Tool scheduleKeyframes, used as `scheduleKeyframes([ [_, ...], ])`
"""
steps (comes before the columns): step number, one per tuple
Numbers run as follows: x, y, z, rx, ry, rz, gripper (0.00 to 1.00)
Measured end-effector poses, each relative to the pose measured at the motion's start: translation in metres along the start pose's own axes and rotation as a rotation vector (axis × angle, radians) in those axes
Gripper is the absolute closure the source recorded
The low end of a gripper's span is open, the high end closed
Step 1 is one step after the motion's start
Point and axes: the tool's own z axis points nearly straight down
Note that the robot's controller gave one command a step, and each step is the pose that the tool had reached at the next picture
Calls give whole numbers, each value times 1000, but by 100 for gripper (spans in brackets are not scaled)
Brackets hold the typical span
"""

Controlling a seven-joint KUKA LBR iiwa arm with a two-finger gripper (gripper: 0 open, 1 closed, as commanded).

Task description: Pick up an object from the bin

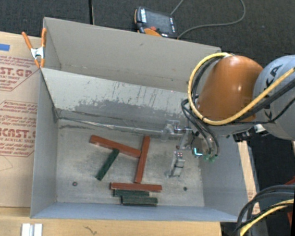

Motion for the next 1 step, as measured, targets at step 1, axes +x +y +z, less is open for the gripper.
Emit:
scheduleKeyframes([
  [1,38,30,133,0,-5,-55,0],
])
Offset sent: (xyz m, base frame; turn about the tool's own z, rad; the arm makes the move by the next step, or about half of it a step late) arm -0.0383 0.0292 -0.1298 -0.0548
